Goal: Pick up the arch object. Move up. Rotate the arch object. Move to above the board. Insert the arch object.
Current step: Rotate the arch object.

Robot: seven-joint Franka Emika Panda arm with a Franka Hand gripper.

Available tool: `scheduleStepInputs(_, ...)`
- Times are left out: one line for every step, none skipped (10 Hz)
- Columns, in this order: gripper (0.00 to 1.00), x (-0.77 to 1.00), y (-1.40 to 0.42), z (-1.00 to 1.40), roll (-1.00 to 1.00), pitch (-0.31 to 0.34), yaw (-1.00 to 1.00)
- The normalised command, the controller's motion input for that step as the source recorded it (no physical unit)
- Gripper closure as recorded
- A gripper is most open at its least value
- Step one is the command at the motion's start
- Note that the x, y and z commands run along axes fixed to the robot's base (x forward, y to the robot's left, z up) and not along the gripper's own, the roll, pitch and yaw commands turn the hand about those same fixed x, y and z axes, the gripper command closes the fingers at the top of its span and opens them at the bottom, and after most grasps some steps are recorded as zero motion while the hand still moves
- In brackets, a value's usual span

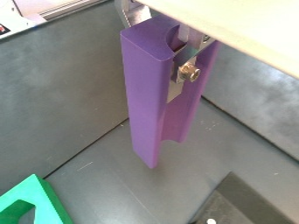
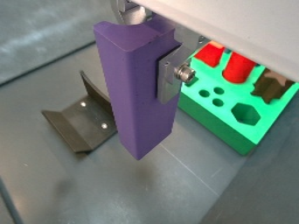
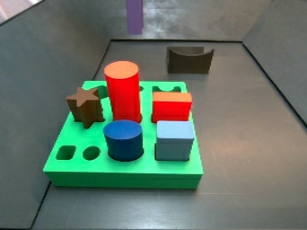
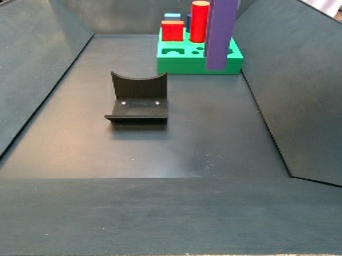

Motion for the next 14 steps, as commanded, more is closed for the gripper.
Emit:
scheduleStepInputs(1.00, 0.03, 0.00, -1.00, -0.19, 0.025, -0.06)
scheduleStepInputs(1.00, 0.03, 0.01, -1.00, -0.18, -0.001, -0.05)
scheduleStepInputs(1.00, 0.03, 0.01, -1.00, -0.17, -0.047, -0.04)
scheduleStepInputs(1.00, 0.03, 0.01, -1.00, -0.17, -0.064, -0.03)
scheduleStepInputs(1.00, 0.03, 0.01, -0.86, -0.16, -0.069, -0.03)
scheduleStepInputs(1.00, 0.03, 0.01, -0.70, -0.16, -0.067, -0.03)
scheduleStepInputs(1.00, 0.02, 0.00, -0.54, -0.15, -0.066, -0.02)
scheduleStepInputs(1.00, 0.02, 0.00, -0.29, -0.15, -0.070, -0.03)
scheduleStepInputs(1.00, 0.02, 0.00, -0.19, -0.16, -0.074, -0.02)
scheduleStepInputs(0.00, 0.00, 0.00, 0.00, 0.03, -0.068, -0.02)
scheduleStepInputs(0.00, 0.00, 0.00, 1.00, 0.03, -0.061, -0.02)
scheduleStepInputs(0.00, -0.01, 0.00, 1.00, 0.03, -0.048, -0.02)
scheduleStepInputs(0.00, -0.03, 0.00, 1.00, 0.03, -0.002, -0.01)
scheduleStepInputs(0.00, -0.03, 0.01, 0.97, 0.04, 0.021, -0.01)
